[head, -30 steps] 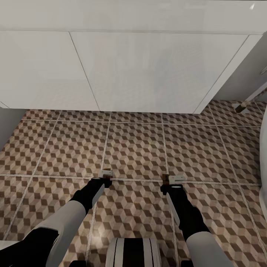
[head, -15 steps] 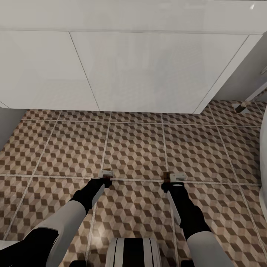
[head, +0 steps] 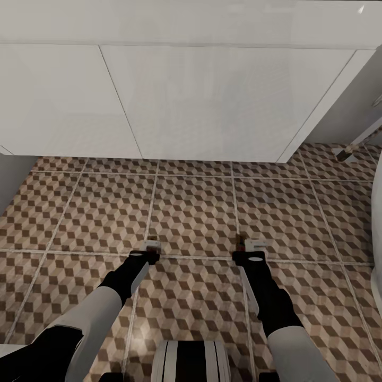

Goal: Take the four mousetraps from the cabinet in the bathroom and place them on the bathroom floor. Make sure all four end up on the same floor surface, and ensure that at least two of them are either under or directly next to the same bathroom sink.

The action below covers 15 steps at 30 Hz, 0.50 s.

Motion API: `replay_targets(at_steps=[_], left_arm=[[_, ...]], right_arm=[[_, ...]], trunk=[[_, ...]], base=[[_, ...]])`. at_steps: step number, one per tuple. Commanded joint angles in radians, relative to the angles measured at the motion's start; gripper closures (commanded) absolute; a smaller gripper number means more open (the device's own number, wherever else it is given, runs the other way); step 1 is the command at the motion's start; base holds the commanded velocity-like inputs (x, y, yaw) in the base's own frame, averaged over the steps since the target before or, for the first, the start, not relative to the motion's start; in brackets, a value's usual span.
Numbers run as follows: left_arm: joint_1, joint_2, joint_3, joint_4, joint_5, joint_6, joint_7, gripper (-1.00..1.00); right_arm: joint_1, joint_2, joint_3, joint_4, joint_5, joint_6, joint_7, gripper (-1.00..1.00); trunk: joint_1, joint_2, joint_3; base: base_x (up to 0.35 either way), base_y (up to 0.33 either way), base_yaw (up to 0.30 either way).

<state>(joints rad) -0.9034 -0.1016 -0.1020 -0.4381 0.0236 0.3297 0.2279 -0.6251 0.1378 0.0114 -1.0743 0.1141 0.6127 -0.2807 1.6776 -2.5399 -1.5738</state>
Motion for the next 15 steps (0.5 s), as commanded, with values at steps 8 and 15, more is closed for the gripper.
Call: replay_targets(at_steps=[8,15], left_arm=[[0.0,0.002,-0.011,-0.003,0.002,-0.051,0.008,1.0],[0.0,0.002,-0.013,-0.005,0.001,-0.059,0.008,1.0]], right_arm=[[-0.035,0.004,0.0,0.056,0.006,-0.076,0.0,1.0],[-0.055,0.005,0.001,0.112,0.009,-0.087,0.0,1.0]], trunk=[[0.0,0.0,-0.001],[0.0,0.0,-0.001]], base=[[0.0,0.0,0.0],[0.0,0.0,0.0]])
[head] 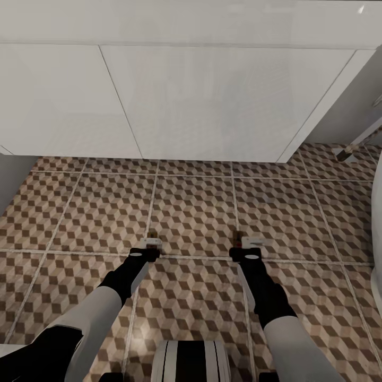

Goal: Take the four mousetraps from the cabinet in the bathroom and place them on the bathroom floor. Make sure all four end up on the same floor surface, and ensure that at least two of them are either under or directly next to the same bathroom sink.

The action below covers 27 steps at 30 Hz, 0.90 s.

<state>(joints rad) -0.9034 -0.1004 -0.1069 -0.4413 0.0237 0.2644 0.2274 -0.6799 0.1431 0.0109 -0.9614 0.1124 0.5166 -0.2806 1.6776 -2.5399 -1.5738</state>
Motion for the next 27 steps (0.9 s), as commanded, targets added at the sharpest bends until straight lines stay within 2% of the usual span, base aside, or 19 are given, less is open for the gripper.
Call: replay_targets(at_steps=[1,9,21,27], left_arm=[[0.0,0.001,-0.008,-0.002,0.001,0.006,0.009,1.0],[0.0,0.008,-0.008,-0.014,0.001,0.005,0.008,1.0],[0.0,0.002,-0.003,-0.064,-0.002,0.006,0.009,1.0],[0.0,0.002,-0.003,-0.066,-0.001,0.008,0.009,1.0]], right_arm=[[-0.001,0.0,0.002,0.001,0.011,0.009,0.0,1.0],[-0.003,0.0,0.005,0.012,0.009,0.009,0.0,1.0],[-0.003,-0.002,0.004,0.013,0.007,0.01,0.0,1.0],[-0.003,-0.002,0.004,0.013,0.008,0.011,0.0,1.0]], trunk=[[0.0,0.0,-0.001],[0.0,0.0,-0.001],[0.0,0.0,-0.001],[0.003,-0.002,-0.024]], base=[[0.0,0.0,0.0],[0.0,0.0,0.0],[0.0,0.0,0.0],[0.0,0.0,0.0]])
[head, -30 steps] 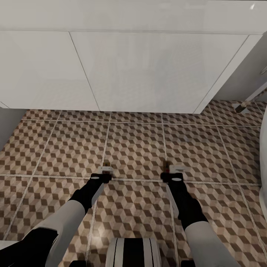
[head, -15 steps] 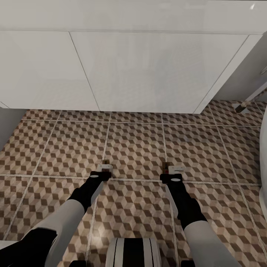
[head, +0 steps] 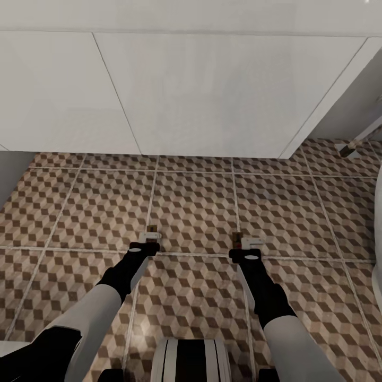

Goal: Take the four mousetraps from the cabinet in the bathroom and place them on the bathroom floor. Make sure all four end up on the same floor surface, and ensure that at least two of them are either under or directly next to the same bathroom sink.

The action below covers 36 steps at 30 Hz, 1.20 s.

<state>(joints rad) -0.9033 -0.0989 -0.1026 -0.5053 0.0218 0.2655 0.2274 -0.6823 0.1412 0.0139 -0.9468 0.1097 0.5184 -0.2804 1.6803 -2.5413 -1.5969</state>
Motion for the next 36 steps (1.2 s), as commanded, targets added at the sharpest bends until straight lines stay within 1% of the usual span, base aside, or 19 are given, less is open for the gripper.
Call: replay_targets(at_steps=[1,7,19,36], left_arm=[[0.0,0.001,-0.007,-0.002,0.001,0.006,0.009,1.0],[0.0,0.001,-0.008,-0.005,0.001,0.006,0.009,1.0],[0.0,0.002,-0.011,-0.043,0.002,0.006,0.008,1.0],[0.0,0.001,-0.012,-0.044,0.003,0.006,0.007,1.0]], right_arm=[[0.0,0.0,0.001,-0.001,0.011,0.009,0.0,1.0],[0.0,-0.002,0.001,-0.002,0.012,0.011,0.0,1.0],[0.0,-0.003,0.002,-0.003,0.016,0.016,0.004,1.0],[0.0,-0.003,0.001,-0.004,0.018,0.021,0.014,1.0]], trunk=[[0.0,-0.001,-0.005],[0.0,-0.001,-0.005],[0.0,-0.001,-0.005],[0.0,-0.001,-0.005]], base=[[0.0,0.0,0.0],[0.0,0.0,0.0],[0.0,0.0,0.0],[0.0,0.0,0.0]])
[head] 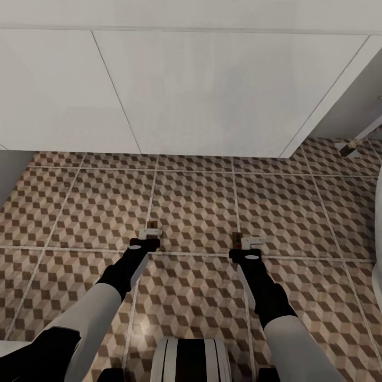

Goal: Take the four mousetraps from the cabinet in the bathroom and place them on the bathroom floor. Make sure all four end up on the same floor surface, and ensure that at least two of them are either under or directly next to the same bathroom sink.

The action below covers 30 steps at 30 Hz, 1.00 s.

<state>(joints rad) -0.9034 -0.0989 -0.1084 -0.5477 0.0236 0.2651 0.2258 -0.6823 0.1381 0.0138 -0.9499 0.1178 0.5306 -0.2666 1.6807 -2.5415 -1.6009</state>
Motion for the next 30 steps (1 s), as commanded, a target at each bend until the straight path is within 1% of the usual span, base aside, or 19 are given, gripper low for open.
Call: replay_targets(at_steps=[1,11,30], left_arm=[[0.0,0.001,-0.006,-0.002,0.001,0.006,0.009,1.0],[0.0,0.0,-0.006,0.001,0.002,0.008,0.009,1.0],[0.0,0.0,-0.005,0.002,0.002,0.007,0.009,1.0]], right_arm=[[0.0,0.0,0.001,-0.001,0.01,0.009,0.0,1.0],[0.0,-0.003,-0.004,-0.001,0.005,0.009,0.002,1.0],[0.0,-0.003,0.002,-0.001,0.011,0.009,-0.002,1.0]], trunk=[[0.0,0.0,-0.001],[0.0,0.0,-0.001],[0.0,0.0,-0.001]], base=[[0.0,0.0,0.0],[0.0,0.0,0.0],[0.007,0.0,0.0]])
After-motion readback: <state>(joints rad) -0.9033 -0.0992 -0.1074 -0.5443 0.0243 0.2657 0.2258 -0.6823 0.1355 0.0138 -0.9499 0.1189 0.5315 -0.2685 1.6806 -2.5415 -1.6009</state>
